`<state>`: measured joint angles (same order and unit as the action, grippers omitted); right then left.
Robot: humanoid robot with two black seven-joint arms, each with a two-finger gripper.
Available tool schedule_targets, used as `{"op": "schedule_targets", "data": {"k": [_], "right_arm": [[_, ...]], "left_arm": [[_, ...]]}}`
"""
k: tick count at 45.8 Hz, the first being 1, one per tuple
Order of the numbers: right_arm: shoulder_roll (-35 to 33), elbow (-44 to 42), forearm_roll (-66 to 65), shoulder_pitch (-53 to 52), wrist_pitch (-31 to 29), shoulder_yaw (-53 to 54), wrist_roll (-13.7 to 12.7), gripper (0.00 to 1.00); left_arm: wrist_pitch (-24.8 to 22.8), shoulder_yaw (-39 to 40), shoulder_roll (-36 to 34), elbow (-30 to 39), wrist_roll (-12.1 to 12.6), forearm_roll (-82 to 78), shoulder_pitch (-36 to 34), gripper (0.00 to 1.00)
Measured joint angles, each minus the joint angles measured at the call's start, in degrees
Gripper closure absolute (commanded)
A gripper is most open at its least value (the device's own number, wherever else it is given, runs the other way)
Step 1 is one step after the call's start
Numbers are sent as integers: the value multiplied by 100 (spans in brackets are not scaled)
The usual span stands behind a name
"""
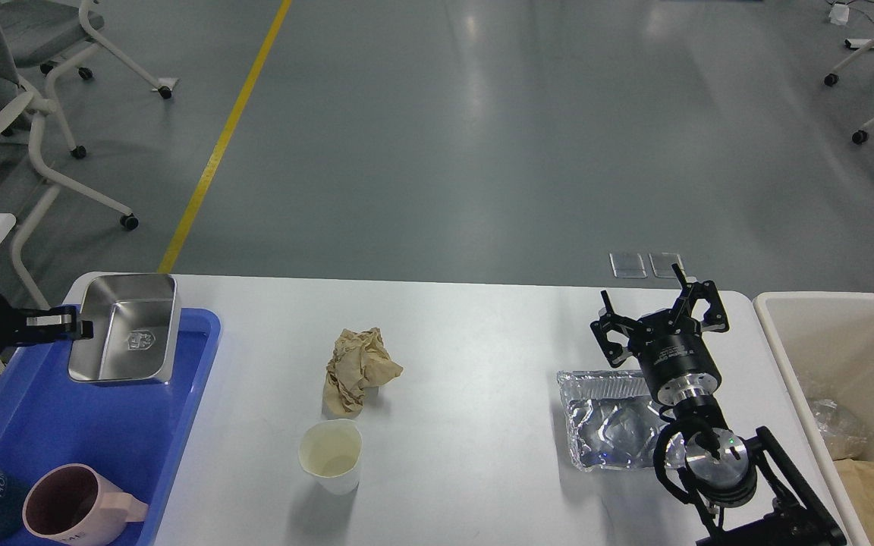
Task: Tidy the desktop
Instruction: 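Lift the steel tray with the left gripper and place it in the blue tray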
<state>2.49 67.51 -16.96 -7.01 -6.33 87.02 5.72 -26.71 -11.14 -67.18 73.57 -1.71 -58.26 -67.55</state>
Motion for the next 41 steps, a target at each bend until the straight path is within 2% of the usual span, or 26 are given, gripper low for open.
{"op": "schedule_targets", "data": {"k": [11, 34, 38, 40, 41], "right_arm": [[1, 2, 0, -1, 0, -1, 0, 0], [-18, 8, 0, 9, 0, 43, 8, 0], [-20, 8, 0, 17, 0, 50, 8, 0], [-20, 8, 0, 21, 0, 51, 8, 0], [-20, 8, 0, 23, 0, 52, 8, 0]], "left_arm": [[224, 22, 275, -791, -28, -1, 473, 100], [539, 62, 1784, -3107, -367, 27, 1541, 99], [573, 76, 1885, -3191, -389, 97, 1595, 90], [619, 82, 1919, -3201, -391, 155, 1630, 80], [657, 86, 1934, -3205, -390, 195, 1652, 72]]}}
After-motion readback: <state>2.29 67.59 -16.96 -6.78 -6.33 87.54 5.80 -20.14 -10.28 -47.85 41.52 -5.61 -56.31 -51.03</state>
